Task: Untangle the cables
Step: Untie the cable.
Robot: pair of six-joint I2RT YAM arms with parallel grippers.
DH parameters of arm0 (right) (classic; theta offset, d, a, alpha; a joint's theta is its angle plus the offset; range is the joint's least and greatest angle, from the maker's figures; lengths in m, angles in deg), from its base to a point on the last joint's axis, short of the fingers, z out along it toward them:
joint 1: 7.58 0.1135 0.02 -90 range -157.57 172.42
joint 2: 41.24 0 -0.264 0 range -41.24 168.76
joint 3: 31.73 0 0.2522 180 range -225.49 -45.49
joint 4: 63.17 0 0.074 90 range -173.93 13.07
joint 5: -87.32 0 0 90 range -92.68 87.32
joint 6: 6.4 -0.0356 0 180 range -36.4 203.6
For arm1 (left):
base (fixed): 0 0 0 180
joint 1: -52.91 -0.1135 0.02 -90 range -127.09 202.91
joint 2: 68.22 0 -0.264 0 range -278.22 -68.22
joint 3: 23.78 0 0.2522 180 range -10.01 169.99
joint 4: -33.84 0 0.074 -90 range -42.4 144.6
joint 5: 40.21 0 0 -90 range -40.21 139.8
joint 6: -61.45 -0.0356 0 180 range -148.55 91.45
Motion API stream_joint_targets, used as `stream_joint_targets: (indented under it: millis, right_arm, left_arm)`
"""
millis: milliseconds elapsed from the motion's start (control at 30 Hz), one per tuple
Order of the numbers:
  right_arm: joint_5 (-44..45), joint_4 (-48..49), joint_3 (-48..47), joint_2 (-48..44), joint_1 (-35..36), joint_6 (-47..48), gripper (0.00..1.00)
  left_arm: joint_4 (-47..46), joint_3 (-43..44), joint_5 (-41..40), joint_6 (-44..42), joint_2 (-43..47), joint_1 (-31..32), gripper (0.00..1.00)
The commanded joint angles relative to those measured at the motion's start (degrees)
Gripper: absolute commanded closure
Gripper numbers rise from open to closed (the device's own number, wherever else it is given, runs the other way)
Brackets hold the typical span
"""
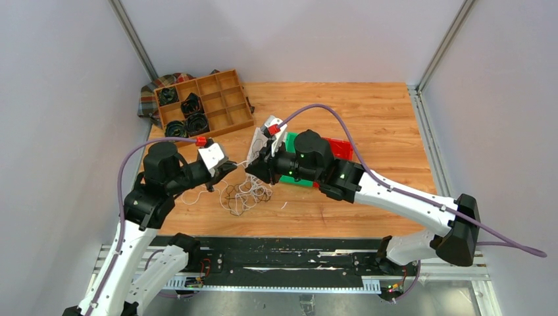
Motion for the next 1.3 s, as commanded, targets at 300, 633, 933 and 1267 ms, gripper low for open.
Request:
stream_joint_targets:
  millis: [300, 633, 933, 1267]
  right_arm:
    - [-7.7, 10.2, 7.8, -11.5, -5.8, -3.1, 0.45]
    - [-13.6, 11.6, 9.2, -13.9, -14.4, -4.6, 0.40]
    - [-19.8, 17.2, 3.3, -2.2, -9.9, -4.7, 0.28]
    - [-16.9, 20.3, 4.0, 2.6, -7.4, -5.9, 0.27]
  left_arm:
    - [-2.6, 8.1, 4.2, 4.4, -0.2, 0.3, 0.98]
    - [-3.2, 13.0, 6.6, 5.0, -1.8, 0.2, 0.99]
    - [1.1, 16.7, 10.6, 3.3, -3.8, 0.3, 0.99]
    - [2.8, 18.8, 13.5, 3.9, -4.2, 0.3, 0.99]
